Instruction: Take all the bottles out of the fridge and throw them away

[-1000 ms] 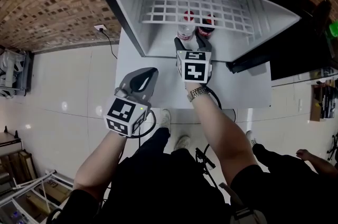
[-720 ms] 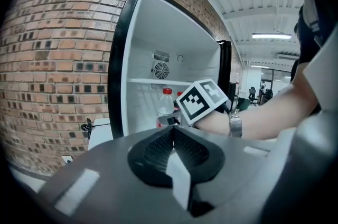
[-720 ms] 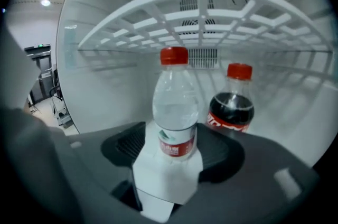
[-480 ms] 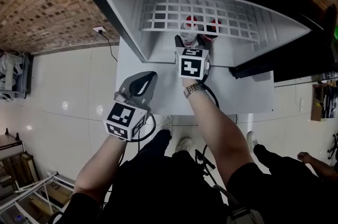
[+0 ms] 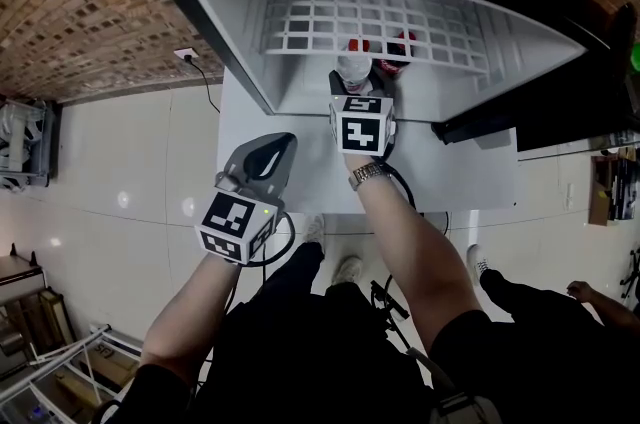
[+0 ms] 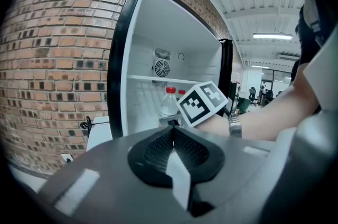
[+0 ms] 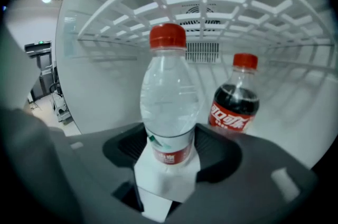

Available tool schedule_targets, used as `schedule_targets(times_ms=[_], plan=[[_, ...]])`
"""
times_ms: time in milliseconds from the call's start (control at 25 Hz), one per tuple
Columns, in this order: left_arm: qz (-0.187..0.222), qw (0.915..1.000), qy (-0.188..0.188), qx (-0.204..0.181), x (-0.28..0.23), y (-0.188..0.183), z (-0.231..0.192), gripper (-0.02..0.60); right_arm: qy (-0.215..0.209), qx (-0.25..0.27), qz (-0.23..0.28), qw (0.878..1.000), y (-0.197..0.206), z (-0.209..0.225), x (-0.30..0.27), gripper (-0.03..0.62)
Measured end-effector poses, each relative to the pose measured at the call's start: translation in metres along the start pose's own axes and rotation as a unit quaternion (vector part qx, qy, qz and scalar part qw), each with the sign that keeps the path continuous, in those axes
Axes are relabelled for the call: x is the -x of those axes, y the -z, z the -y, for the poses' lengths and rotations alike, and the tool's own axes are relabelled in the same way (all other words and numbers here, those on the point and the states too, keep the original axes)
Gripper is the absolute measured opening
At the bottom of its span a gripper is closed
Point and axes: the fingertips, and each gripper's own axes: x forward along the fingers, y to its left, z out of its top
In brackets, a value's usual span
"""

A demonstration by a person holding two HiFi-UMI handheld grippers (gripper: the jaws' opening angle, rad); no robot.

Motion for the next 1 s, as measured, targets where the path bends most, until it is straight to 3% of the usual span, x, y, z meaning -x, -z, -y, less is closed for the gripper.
schedule_targets(times_ms=[600,1000], plan=[[0.007,0.9995,0.024,-0.018,0.015,-0.005,0.076,0.003,-0.041,0.002,-0.024,0.999,0.068,0.001,0.106,0.275],[0.002,0.9974,0.061,-0.038,0.018,0.01,0.182,0.003,-0.029,-0.006,-0.017,0.999,0.119,0.049,0.214,0.275]])
